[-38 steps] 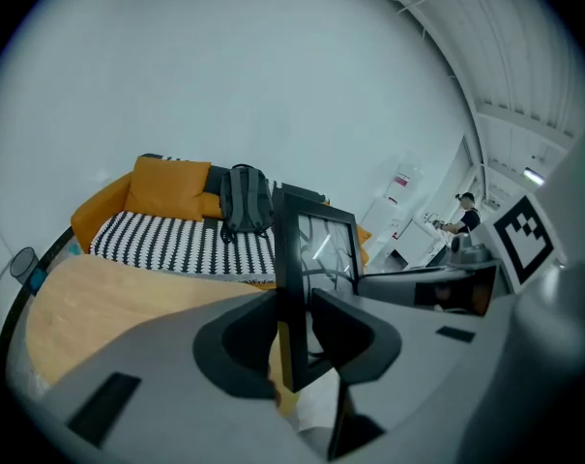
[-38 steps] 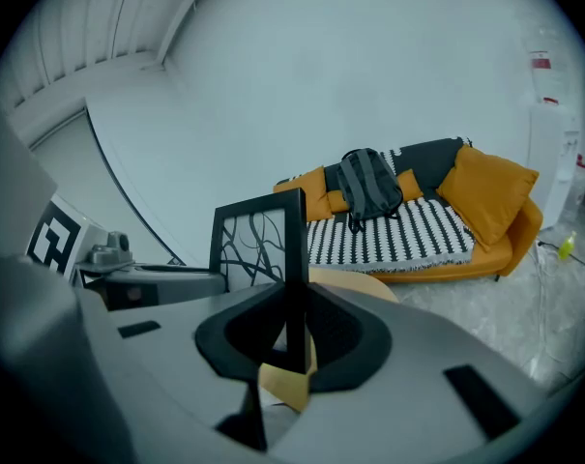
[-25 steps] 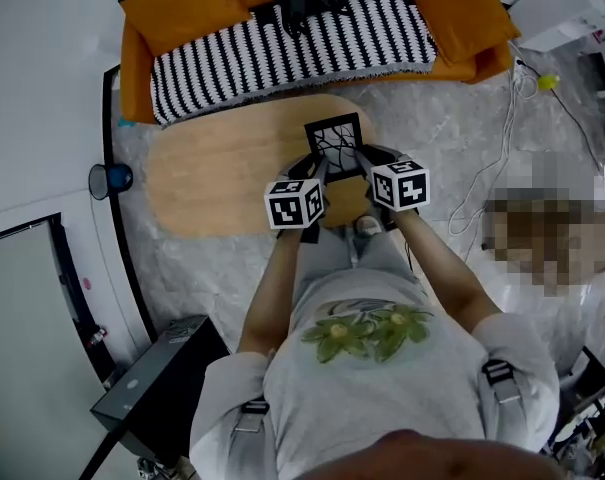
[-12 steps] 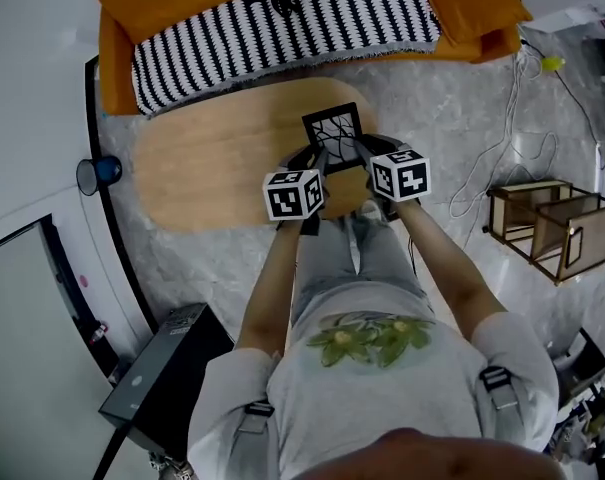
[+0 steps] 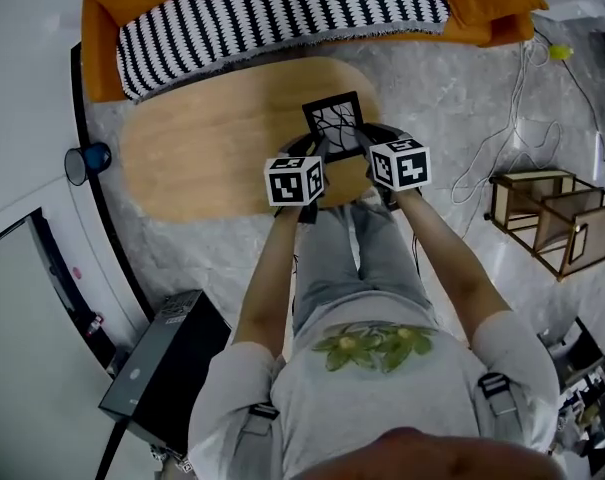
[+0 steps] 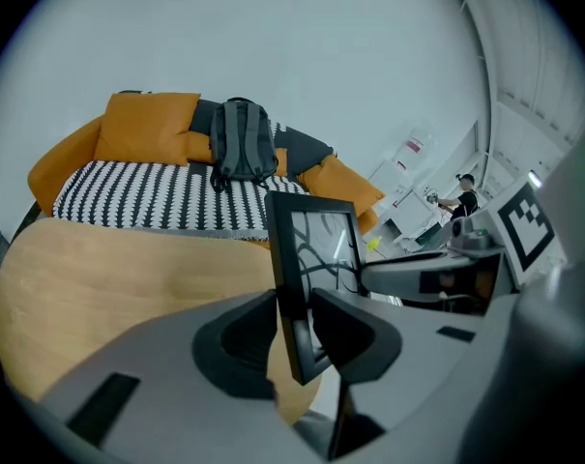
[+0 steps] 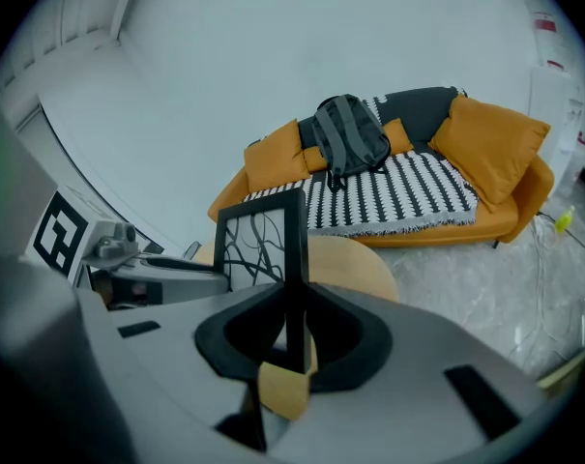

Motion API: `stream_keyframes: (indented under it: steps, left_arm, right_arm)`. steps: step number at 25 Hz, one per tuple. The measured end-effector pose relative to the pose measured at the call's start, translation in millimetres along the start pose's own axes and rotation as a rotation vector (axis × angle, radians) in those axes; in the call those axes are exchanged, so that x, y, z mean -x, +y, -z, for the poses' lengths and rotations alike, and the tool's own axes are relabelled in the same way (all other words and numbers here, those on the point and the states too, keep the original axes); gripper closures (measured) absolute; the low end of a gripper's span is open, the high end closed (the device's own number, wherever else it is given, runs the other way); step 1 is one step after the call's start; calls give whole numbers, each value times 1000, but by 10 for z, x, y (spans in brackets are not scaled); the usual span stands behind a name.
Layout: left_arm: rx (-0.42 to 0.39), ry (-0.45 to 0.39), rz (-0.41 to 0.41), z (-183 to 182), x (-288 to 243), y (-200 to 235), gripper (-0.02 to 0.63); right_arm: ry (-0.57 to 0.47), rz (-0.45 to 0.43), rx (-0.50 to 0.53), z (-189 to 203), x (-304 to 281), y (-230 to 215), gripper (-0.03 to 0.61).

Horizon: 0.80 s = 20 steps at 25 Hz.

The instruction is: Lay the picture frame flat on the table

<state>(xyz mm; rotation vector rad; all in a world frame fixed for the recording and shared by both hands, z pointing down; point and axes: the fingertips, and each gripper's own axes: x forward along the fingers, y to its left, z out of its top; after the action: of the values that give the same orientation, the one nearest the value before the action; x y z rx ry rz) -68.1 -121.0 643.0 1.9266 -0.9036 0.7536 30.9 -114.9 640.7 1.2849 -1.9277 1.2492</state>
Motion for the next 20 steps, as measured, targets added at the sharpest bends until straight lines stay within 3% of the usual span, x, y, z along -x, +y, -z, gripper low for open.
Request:
stream_keyframes:
  steps: [6, 13, 20]
  left_arm:
    - [-6, 32, -3, 165, -216, 153, 489]
    - [-80, 79, -18, 371, -493, 300, 495]
    - [-78, 103, -36, 517, -803, 394, 500]
  right_arm:
    - [31, 12, -8, 163, -239, -96, 502]
    - [59, 33, -28, 366, -498, -259, 502]
    - [83, 45, -86, 562, -746, -476, 503]
